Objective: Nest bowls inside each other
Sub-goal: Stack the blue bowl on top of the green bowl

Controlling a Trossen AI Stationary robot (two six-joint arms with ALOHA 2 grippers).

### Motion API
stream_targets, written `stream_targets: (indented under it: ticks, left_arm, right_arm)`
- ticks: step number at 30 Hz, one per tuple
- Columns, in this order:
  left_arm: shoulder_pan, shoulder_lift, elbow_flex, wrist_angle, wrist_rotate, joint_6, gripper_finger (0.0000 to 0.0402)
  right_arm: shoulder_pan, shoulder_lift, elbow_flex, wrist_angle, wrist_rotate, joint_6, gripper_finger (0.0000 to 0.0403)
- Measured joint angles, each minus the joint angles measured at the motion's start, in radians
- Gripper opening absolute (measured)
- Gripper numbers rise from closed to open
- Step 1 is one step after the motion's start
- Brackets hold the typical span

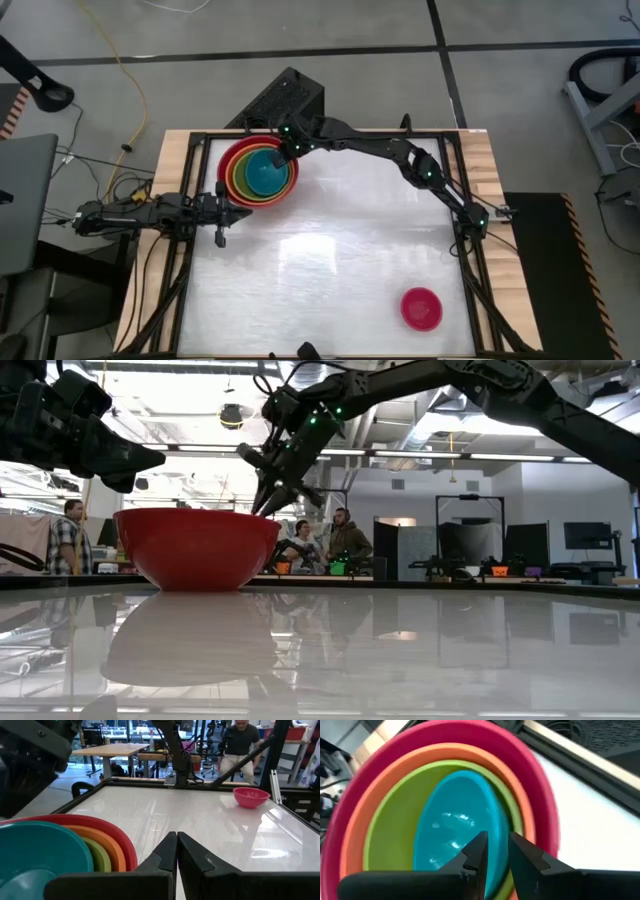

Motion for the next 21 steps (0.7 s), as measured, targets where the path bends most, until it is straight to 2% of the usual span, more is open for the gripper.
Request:
stream_targets:
  ticks: [5,11,21]
  left_arm:
    - [0.000,0.000,0.000,0.000,0.000,0.000,0.0000]
    - [0.000,0.000,0.000,0.000,0.000,0.000,0.0000]
    - [0.000,0.000,0.000,0.000,0.000,0.000,0.0000]
  right_arm:
    - [0.000,-0.050,-0.003,-0.046,0.010,-0.008,0.0089]
    - [0.017,-0.051,-0.005,-0.046,0.022,-0.056,0.0011]
    - [0.026,-0.052,-0.116,0.044,0.042,-0.029,0.0003]
